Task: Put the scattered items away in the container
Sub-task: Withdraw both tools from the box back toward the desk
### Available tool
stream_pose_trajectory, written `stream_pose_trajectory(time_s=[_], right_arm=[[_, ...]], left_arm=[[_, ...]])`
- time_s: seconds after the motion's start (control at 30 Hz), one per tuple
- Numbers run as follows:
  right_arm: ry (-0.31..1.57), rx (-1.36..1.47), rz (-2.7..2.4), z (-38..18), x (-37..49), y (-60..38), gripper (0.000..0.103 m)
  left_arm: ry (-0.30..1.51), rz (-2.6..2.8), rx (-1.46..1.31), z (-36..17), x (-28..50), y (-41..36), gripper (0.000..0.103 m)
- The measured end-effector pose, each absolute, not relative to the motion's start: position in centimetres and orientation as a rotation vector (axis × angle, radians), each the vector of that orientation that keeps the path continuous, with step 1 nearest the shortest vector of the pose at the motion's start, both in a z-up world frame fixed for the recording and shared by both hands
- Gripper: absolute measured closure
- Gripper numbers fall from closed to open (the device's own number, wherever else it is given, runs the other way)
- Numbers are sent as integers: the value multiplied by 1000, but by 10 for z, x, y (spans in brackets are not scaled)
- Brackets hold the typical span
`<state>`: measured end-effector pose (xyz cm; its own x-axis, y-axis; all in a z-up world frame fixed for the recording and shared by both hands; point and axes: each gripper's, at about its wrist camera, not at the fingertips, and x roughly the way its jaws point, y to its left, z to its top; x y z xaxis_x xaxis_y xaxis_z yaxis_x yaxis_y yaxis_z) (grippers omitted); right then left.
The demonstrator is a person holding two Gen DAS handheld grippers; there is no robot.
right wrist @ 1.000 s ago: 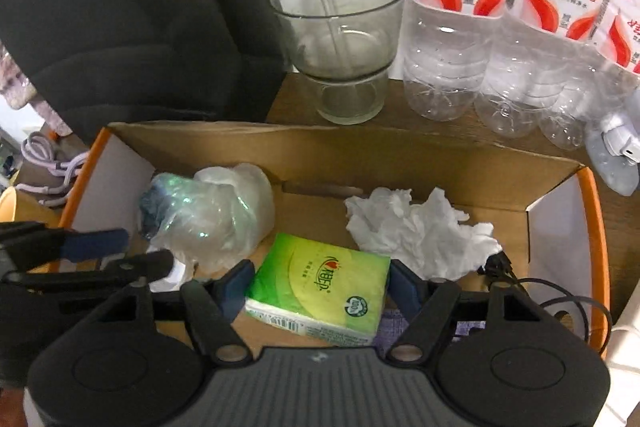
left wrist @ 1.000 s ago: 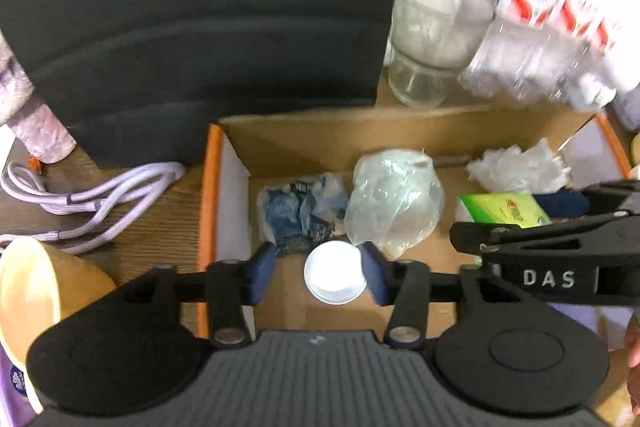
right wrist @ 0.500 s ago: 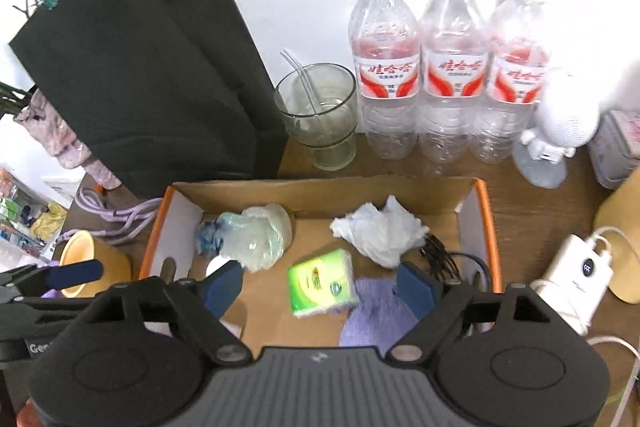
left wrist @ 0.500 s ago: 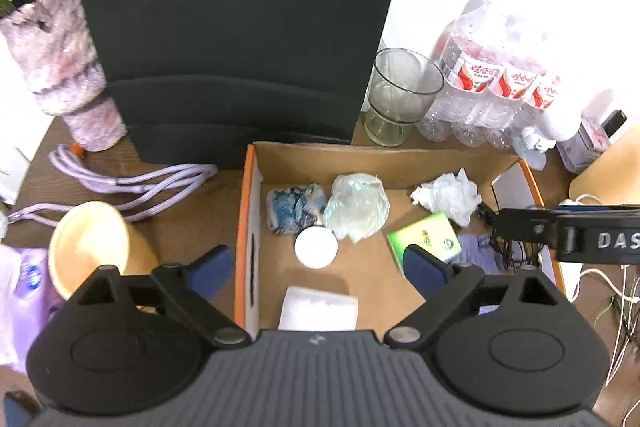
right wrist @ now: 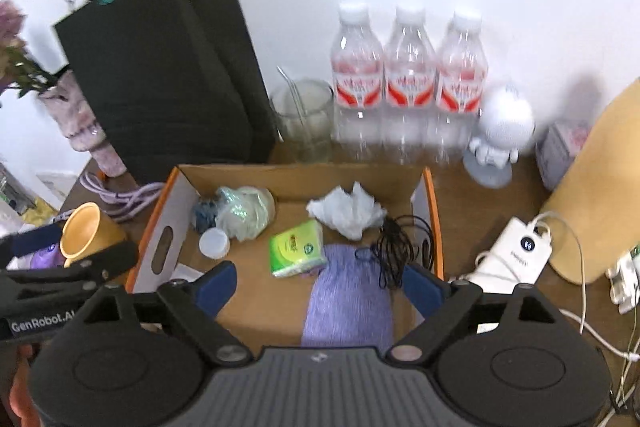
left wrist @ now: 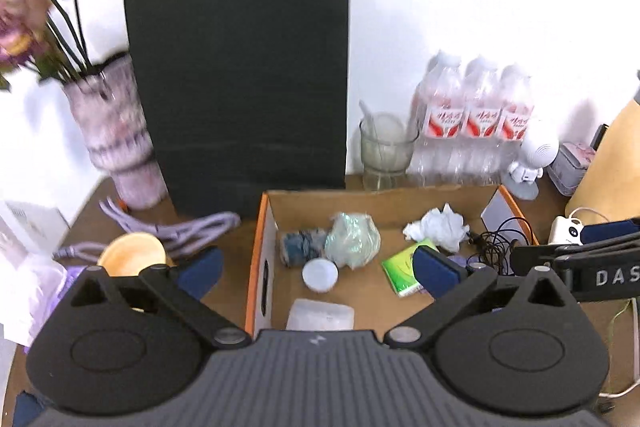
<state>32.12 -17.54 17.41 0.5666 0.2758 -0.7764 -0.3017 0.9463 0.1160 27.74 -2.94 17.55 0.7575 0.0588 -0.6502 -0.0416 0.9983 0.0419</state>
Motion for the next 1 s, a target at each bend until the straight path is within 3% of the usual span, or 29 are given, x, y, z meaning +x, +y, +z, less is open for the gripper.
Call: stream_pose_trajectory(time_s=[0.23, 0.4, 0.6, 0.73, 1.0], right_arm=[[562, 13, 372, 148, 251, -195, 13], [400, -41, 326, 122, 209, -198, 13], [375, 46, 321, 99, 123, -212, 12], [381, 78, 368, 72, 54, -227, 6], [438, -4, 451, 43, -12, -237, 6]], left_arm=[[375, 33, -36, 143, 199, -34, 0], [262, 22, -79, 126, 166, -34, 0], [166, 14, -43, 105, 78, -27, 0], [236, -61, -26, 78, 20, -25, 0], [276, -61, 38, 51, -18, -29, 0]])
